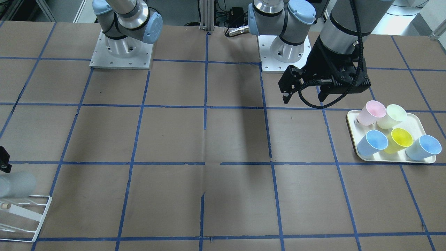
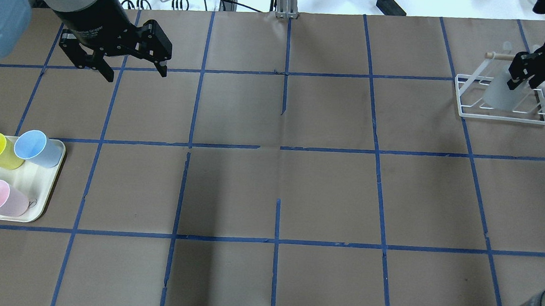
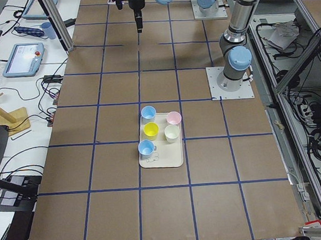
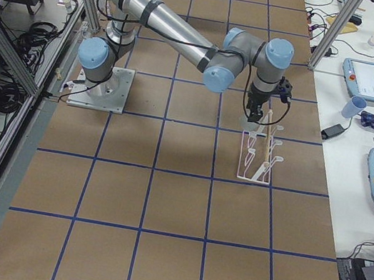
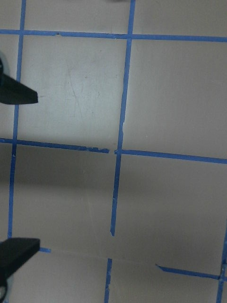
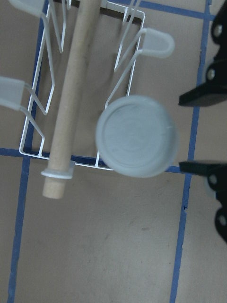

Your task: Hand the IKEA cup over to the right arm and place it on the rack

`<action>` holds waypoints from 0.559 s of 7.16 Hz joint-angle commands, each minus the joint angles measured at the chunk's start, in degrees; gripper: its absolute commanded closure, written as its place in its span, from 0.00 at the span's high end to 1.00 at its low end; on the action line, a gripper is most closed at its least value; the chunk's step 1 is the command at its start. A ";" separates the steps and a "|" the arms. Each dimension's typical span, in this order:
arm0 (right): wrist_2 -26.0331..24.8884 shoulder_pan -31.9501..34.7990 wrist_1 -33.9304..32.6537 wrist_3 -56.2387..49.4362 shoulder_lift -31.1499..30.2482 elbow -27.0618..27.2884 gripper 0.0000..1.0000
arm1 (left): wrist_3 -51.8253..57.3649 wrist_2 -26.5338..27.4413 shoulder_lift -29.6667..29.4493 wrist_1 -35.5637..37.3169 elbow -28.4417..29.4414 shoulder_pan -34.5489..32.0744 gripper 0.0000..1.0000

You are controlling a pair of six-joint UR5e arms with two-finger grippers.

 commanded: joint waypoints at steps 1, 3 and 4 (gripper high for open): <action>-0.28 0.00 -1.94 0.01 1.46 0.17 0.17 | 0.00 0.00 0.00 0.00 -0.03 0.04 1.00; 0.07 0.00 -1.69 0.53 1.38 0.09 0.59 | 0.00 0.00 0.00 0.00 -0.12 0.13 1.00; 0.07 0.00 -1.34 0.80 1.03 -0.09 0.78 | 0.00 0.00 0.00 0.09 -0.12 0.13 1.00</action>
